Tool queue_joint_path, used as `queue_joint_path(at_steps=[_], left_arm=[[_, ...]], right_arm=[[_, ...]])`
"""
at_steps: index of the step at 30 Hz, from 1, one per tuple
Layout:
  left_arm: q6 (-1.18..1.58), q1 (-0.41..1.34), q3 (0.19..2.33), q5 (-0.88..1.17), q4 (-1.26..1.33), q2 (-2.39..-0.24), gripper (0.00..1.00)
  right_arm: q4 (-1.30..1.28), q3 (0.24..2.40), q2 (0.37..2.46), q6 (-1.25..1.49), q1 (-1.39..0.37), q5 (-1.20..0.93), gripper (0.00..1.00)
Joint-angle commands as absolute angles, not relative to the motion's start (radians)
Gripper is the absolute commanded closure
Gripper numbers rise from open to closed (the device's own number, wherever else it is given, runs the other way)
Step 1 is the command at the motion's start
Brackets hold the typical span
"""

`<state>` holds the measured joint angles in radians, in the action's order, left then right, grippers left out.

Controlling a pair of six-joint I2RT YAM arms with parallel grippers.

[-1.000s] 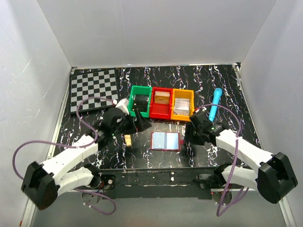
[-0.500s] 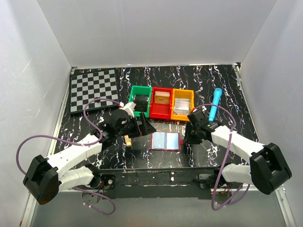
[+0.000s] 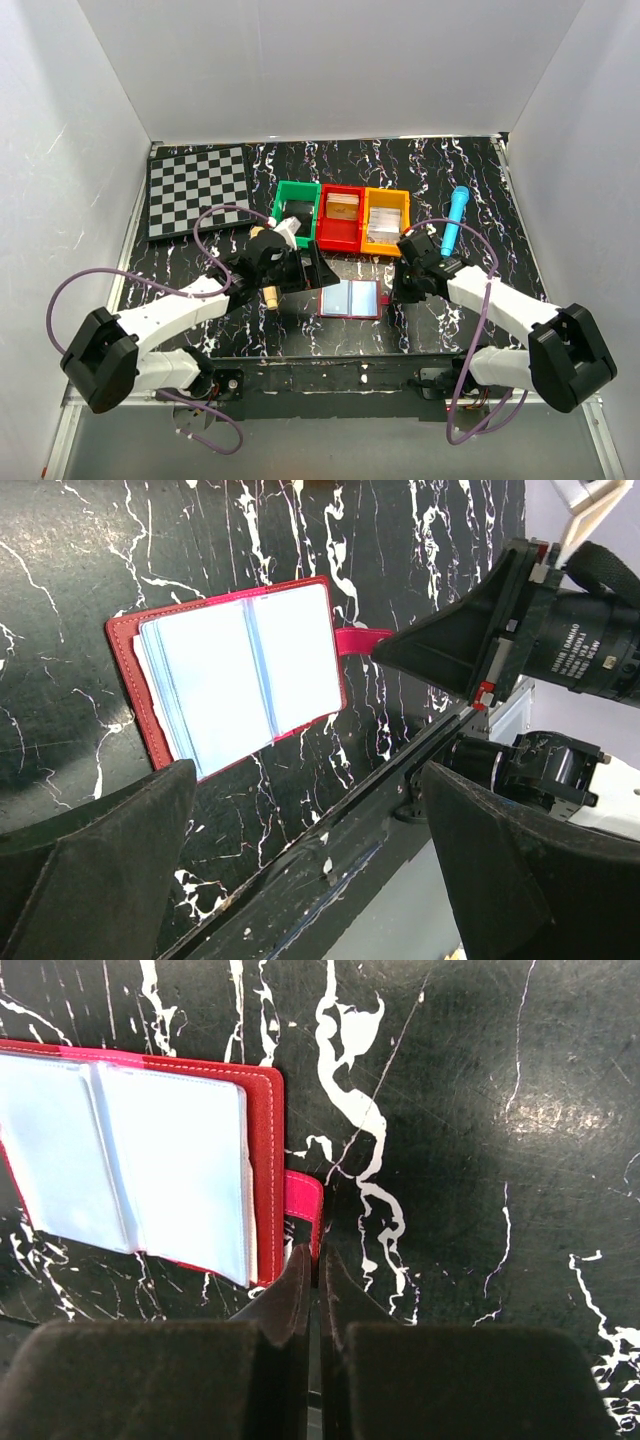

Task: Take the credit cards out of the card holder
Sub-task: Remove the credit card from the card holder.

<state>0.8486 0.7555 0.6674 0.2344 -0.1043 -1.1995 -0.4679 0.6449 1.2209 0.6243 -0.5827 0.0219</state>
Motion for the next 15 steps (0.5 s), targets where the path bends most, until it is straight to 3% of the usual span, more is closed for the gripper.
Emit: queue_joint_path(at_steps=[1, 3, 15], left_arm=[[0.845, 0.772, 0.722, 0.229, -0.106, -1.233, 0.08], [0.839, 0.778, 0.736, 0.227, -0.112, -1.27, 0.13], [0.816, 0.821, 0.827, 0.253, -0.095, -1.474, 0.17]], right_arm=[[-0.469, 0.655, 1.167, 0.607, -0.578, 0.008, 0.99], [-0.485, 0.664, 1.138, 0.606, -0.578, -0.021, 0.99], [-0.512, 0.673, 1.065, 0.563, -0.578, -0.11, 0.99]])
